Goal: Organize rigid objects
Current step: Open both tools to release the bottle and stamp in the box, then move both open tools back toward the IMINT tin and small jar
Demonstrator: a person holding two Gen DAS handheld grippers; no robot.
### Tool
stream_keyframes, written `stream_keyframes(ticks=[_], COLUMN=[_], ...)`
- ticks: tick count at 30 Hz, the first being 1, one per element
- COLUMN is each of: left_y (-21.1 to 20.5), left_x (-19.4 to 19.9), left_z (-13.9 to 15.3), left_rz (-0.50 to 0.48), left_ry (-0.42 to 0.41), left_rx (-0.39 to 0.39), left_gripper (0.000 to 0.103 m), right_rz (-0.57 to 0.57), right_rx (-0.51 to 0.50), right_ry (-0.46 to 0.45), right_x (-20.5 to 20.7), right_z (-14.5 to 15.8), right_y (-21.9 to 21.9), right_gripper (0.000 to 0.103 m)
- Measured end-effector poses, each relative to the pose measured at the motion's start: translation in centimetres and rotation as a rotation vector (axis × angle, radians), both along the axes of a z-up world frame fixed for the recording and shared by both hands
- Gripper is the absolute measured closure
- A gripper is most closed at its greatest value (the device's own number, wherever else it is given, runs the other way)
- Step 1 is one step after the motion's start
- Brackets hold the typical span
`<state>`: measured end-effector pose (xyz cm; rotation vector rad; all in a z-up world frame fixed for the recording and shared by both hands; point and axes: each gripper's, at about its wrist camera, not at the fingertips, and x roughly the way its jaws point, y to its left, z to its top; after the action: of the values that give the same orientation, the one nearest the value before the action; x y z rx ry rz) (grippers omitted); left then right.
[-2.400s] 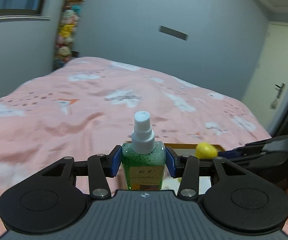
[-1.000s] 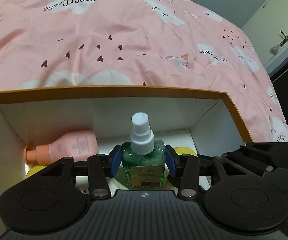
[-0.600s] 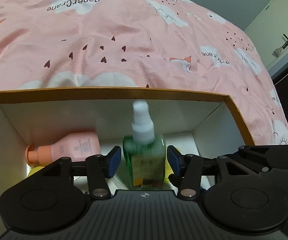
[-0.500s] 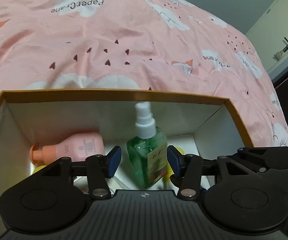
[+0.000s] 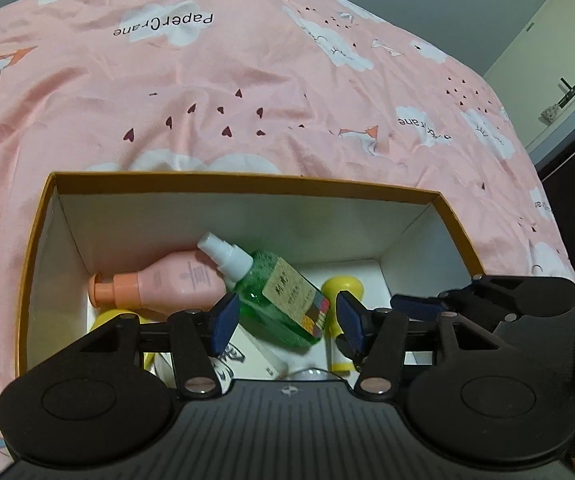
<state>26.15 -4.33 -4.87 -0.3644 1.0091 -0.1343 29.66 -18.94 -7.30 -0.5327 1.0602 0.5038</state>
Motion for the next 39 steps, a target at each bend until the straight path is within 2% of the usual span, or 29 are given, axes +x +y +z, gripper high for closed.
stream_keyframes(ticks=[3, 7, 14, 23, 26, 30, 34, 37, 39], left_y=[-0.4, -0.9, -1.1, -0.7, -0.3, 0.2, 1.7, 3.4, 4.6], left_x=[-0.5, -1.4, -4.0, -8.1, -9.5, -11.5, -13.9, -15.3, -16.2], left_z=[0.4, 1.2, 3.1, 6.1, 6.9, 7.8, 8.1, 8.2, 8.1], left_rz=[-0.019, -0.035, -0.041, -0.045, -0.059, -0.076, -0.036, -0.002, 0.03], left_ry=[-0.009, -0.034, -0.105, -0.232, -0.258, -0.306, -0.336, -0.342, -0.337], left_rx=[0.002, 0.031, 0.046, 0.07, 0.052, 0.08, 0.094, 0.1, 0.115], left_gripper=[0.039, 0.039, 0.039, 0.039, 0.039, 0.039, 0.039, 0.039, 0.039], right_rz=[0.005, 0.018, -0.026, -0.138, -0.128, -0.127, -0.143, -0.106, -0.071], right_rx=[0.018, 0.027, 0.083, 0.271, 0.285, 0.326, 0.37, 0.391, 0.386], right_ry=[-0.015, -0.032, -0.103, -0.158, -0.181, -0.197, -0.221, -0.229, -0.24], right_x=[-0.7, -2.0, -4.4, -7.9, -9.3, -10.7, -12.2, -13.5, -14.3], right_z=[0.9, 2.1, 4.7, 7.2, 7.5, 7.8, 8.2, 8.4, 8.5], right_y=[0.0, -0.1, -1.4, -2.9, -2.1, -1.1, -0.4, 0.7, 1.7], right_gripper=[0.041, 0.039, 0.025, 0.02, 0.019, 0.019, 0.018, 0.019, 0.025])
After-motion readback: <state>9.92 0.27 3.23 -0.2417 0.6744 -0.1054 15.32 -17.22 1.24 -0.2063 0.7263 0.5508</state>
